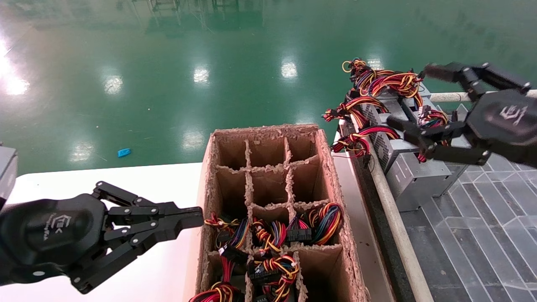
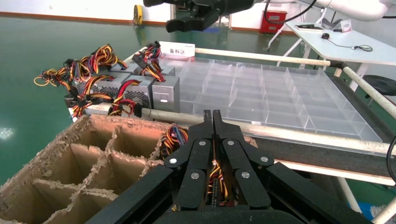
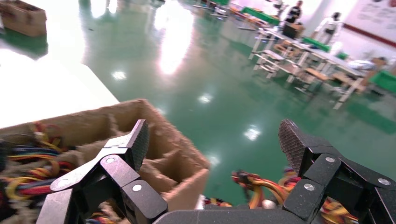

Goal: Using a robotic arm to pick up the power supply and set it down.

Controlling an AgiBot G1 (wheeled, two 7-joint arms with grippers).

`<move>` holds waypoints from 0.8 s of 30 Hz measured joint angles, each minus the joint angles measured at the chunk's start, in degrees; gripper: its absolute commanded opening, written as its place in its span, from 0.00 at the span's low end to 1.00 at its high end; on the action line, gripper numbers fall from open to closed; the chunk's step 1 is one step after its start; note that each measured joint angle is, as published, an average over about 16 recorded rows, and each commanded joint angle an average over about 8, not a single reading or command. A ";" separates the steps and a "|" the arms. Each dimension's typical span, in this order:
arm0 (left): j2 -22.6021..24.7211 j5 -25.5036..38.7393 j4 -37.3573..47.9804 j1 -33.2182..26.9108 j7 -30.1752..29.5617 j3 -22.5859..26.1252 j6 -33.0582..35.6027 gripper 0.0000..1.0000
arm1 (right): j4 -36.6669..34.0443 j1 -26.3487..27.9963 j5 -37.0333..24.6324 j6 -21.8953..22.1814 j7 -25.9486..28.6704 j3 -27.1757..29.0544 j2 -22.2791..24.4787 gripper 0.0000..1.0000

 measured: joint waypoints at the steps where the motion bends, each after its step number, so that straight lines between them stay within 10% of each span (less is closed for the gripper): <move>1: 0.00 0.00 0.00 0.00 0.00 0.00 0.00 1.00 | -0.07 0.01 -0.03 -0.84 0.33 0.08 -0.34 1.00; 24: 0.00 0.00 0.00 0.00 0.00 0.00 0.00 1.00 | -1.52 0.29 -0.57 -18.26 7.20 1.66 -7.48 1.00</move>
